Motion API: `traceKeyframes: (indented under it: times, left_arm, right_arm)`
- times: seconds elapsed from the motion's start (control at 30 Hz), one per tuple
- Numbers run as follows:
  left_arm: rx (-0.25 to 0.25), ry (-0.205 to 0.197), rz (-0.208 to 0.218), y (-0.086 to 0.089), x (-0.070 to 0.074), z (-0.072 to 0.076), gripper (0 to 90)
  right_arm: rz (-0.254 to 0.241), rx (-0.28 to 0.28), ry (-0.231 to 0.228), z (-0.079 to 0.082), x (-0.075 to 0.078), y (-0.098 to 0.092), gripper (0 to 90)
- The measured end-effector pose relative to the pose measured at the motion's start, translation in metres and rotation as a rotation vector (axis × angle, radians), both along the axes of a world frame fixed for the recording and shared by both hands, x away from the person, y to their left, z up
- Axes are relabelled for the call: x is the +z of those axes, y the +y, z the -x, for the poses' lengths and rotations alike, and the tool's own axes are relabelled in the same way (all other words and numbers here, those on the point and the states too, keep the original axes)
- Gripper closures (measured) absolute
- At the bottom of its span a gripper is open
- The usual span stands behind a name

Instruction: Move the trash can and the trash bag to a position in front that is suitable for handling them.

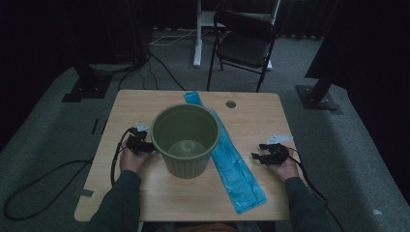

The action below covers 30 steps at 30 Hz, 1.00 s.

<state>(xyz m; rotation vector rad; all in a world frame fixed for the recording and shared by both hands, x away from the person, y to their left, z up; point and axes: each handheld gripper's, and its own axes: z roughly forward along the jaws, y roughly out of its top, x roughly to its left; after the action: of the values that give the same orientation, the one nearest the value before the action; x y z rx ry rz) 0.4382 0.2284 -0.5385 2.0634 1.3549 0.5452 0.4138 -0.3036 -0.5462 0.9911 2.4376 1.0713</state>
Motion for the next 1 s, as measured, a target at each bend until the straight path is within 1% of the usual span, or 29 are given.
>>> traceKeyframes:
  times: [0.03,0.1,0.13,0.17,0.2,0.23,0.27,0.3,0.33,0.37,0.4,0.43,0.53,0.57,0.67,0.7,0.73,0.77,0.8,0.83,0.9,0.93,1.0]
  left_arm:
    - [-0.001,0.001,-0.001,0.001,0.001,0.0,26.0]
    - [-0.006,0.004,-0.001,0.004,0.002,0.001,34.1]
    - [-0.008,0.005,-0.001,0.006,0.003,0.002,37.7]
    - [-0.008,0.005,-0.001,0.006,0.003,0.002,40.5]
    - [-0.008,0.005,-0.001,0.006,0.003,0.002,40.5]
    - [-0.016,0.018,-0.001,0.01,0.005,0.003,47.1]
    - [-0.016,0.018,-0.001,0.01,0.005,0.003,48.5]
    - [-0.022,0.029,-0.003,0.011,0.006,0.003,49.4]
    - [-0.022,0.029,-0.003,0.011,0.006,0.003,50.9]
    - [-0.024,0.033,-0.007,0.011,0.007,0.003,50.9]
    - [-0.027,0.038,-0.006,0.011,0.007,0.003,51.5]
    - [-0.037,0.047,-0.006,0.01,0.008,0.004,53.3]
    - [-0.041,0.049,-0.01,0.009,0.008,0.004,53.1]
    - [-0.054,0.057,-0.014,0.009,0.009,0.004,53.1]
    - [-0.068,0.057,-0.011,0.008,0.01,0.004,53.1]
    - [-0.08,0.051,-0.007,0.006,0.011,0.005,53.1]
    - [-0.08,0.051,-0.007,0.006,0.011,0.005,53.2]
    - [-0.096,0.043,-0.004,0.005,0.012,0.006,53.2]
    - [-0.096,0.043,-0.004,0.005,0.012,0.006,53.2]
    - [-0.108,0.03,0.007,0.004,0.014,0.007,53.2]
    - [-0.114,0.023,0.011,0.004,0.015,0.007,53.2]
    - [-0.127,0.008,0.022,0.004,0.017,0.008,53.2]
    - [-0.129,0.001,0.026,0.003,0.018,0.009,53.2]
  right_arm:
    - [0.0,0.0,0.001,0.0,0.0,0.0,39.2]
    - [0.0,0.002,0.003,0.0,0.001,0.001,42.4]
    - [0.003,-0.005,0.008,0.0,0.001,0.002,45.6]
    - [0.003,-0.005,0.008,0.0,0.001,0.002,45.6]
    - [0.011,-0.011,0.015,0.0,0.003,0.003,45.6]
    - [0.025,-0.028,0.03,0.0,0.005,0.005,54.2]
    - [0.025,-0.028,0.03,0.0,0.005,0.005,54.2]
    - [0.026,-0.041,0.046,0.0,0.007,0.007,59.8]
    - [0.03,-0.043,0.051,0.0,0.008,0.007,61.8]
    - [0.03,-0.043,0.051,0.0,0.008,0.007,61.8]
    - [0.033,-0.046,0.053,0.0,0.008,0.008,63.6]
    - [0.037,-0.048,0.047,0.001,0.01,0.01,65.4]
    - [0.027,-0.048,0.034,0.002,0.013,0.011,65.4]
    - [0.016,-0.051,0.027,0.002,0.016,0.012,65.2]
    - [0.018,-0.038,0.022,0.003,0.019,0.014,63.5]
    - [0.019,-0.034,0.022,0.003,0.019,0.015,63.0]
    - [0.019,-0.034,0.022,0.003,0.019,0.015,63.0]
    - [0.023,-0.029,0.025,0.004,0.019,0.017,62.9]
    - [0.023,-0.029,0.025,0.004,0.019,0.017,62.9]
    - [0.024,-0.025,0.029,0.004,0.02,0.018,61.9]
    - [0.029,-0.023,0.023,0.004,0.02,0.019,61.6]
    - [0.027,-0.022,0.026,0.004,0.02,0.019,61.6]
    - [0.026,-0.02,0.027,0.004,0.02,0.02,61.6]
